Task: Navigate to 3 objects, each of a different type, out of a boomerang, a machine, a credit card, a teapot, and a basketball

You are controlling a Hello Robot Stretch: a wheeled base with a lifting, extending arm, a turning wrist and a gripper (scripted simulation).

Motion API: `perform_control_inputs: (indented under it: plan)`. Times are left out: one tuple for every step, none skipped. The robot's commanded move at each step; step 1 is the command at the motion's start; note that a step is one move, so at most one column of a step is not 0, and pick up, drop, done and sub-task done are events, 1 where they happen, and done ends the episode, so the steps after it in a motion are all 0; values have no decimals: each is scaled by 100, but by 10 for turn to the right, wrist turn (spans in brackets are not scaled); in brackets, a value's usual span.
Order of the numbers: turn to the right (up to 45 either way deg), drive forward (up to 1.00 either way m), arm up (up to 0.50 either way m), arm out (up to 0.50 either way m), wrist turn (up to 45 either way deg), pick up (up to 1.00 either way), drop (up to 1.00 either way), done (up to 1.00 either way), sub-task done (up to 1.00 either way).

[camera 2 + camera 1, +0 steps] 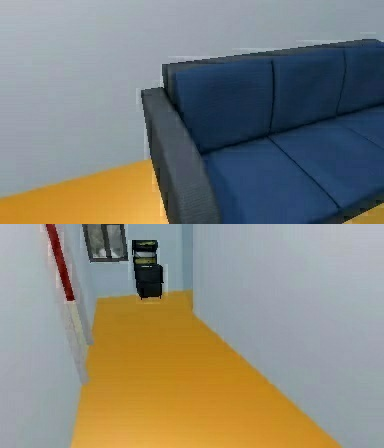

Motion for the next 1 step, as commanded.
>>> perform_control_inputs:
  plan:
    - [0, 45, 0, 0, 0, 0, 0, 0, 0]
